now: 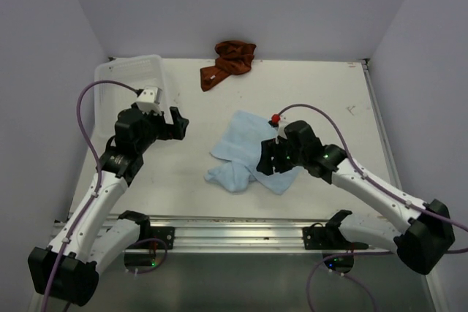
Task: Roll the towels
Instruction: Move the towel to the center of the board
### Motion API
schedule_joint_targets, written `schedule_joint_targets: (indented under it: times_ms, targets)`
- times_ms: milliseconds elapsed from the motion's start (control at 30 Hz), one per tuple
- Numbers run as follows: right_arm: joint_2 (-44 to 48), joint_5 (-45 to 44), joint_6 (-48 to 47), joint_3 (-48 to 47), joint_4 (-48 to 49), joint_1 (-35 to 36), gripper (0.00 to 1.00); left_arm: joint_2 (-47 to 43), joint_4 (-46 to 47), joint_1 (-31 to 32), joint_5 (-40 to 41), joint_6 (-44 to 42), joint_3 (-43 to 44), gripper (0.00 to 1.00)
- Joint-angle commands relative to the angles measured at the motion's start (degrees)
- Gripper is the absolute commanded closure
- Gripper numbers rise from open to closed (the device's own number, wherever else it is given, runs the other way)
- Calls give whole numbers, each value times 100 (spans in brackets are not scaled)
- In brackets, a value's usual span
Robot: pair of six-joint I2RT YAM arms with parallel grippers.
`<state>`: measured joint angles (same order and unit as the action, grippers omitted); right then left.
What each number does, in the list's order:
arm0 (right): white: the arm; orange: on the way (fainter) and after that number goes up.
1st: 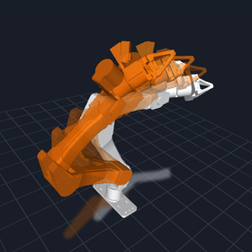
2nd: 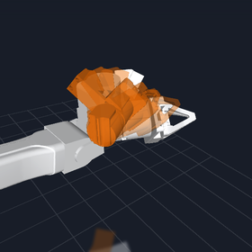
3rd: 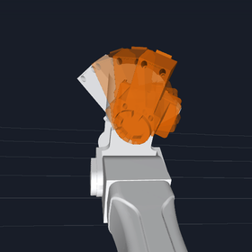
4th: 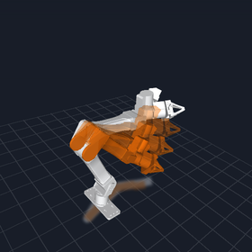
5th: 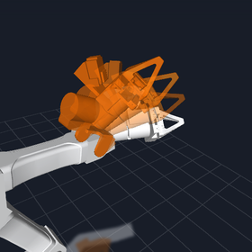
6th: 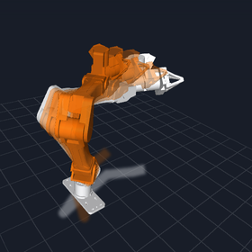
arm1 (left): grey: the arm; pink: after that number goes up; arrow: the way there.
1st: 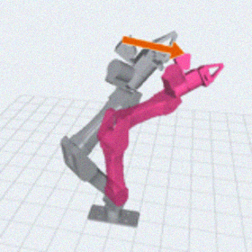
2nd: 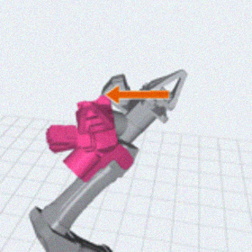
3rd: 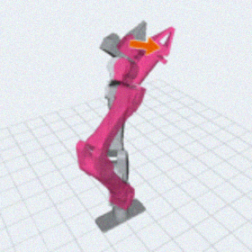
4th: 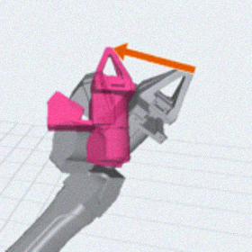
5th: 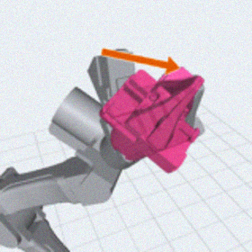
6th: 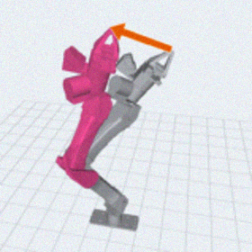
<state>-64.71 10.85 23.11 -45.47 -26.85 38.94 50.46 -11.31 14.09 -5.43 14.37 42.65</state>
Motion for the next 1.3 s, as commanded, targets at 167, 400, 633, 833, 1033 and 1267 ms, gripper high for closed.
schedule_joint_targets:
  times_ms: [167,400,633,833,1033,1267]
  targets:
    - [960,-1296,123,-384,-40,-35,52,140,208,68,-423,39,112,0]
    - [573,-1173,-351,-77,-111,-18,55,315,191,103,-529,31,129,0]
    - [-680,-1129,-869,-821,567,498,54,-8,200,103,-188,75,129,0]
    - [-2375,-1462,-1195,-1832,988,1247,54,-835,68,94,1596,206,59,0]
    - [-3907,-2200,-1406,-3159,805,1933,56,-1196,-29,94,2353,233,50,0]
    - [-5095,-3326,-1424,-4109,593,2127,55,-1143,-38,85,2064,224,94,0]
